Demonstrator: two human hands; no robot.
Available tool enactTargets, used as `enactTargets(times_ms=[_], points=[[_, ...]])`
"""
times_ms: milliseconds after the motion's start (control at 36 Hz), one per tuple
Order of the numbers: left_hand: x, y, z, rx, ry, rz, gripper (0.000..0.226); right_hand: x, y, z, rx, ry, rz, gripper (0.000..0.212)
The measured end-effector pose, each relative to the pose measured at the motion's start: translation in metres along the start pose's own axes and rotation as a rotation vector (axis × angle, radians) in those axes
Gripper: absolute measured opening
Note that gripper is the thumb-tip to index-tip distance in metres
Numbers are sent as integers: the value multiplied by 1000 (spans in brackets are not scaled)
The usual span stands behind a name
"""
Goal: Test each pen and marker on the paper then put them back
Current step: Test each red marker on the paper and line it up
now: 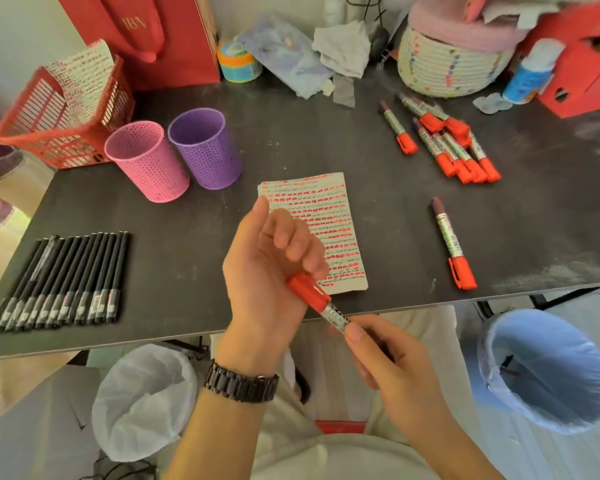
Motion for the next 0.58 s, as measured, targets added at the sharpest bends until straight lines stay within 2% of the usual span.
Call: enactTargets(times_ms=[83,167,250,417,583], points=[[-4,-4,13,95,30,22,52,2,0,7,75,36,-98,17],[-5,1,22,118,25,-29,56,5,3,10,95,39,-173,7],[-4,7,30,169,51,-68,58,8,3,6,110,11,-204,16],[1,13,38,239,70,-84,62,10,-3,-7,-8,-141,-140,13],[2,11,31,235,35,-86,63,8,-1,5,-29,-128,-120,15]])
Point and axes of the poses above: each hand's wrist, its own x-axis away from the middle knuckle, its own y-axis out of the back of the hand, z = x × y, the point moved 7 cm from there along -x, towards the middle knuckle, and after that the axes turned 10 degrees about -y, right-handed, at the moved point
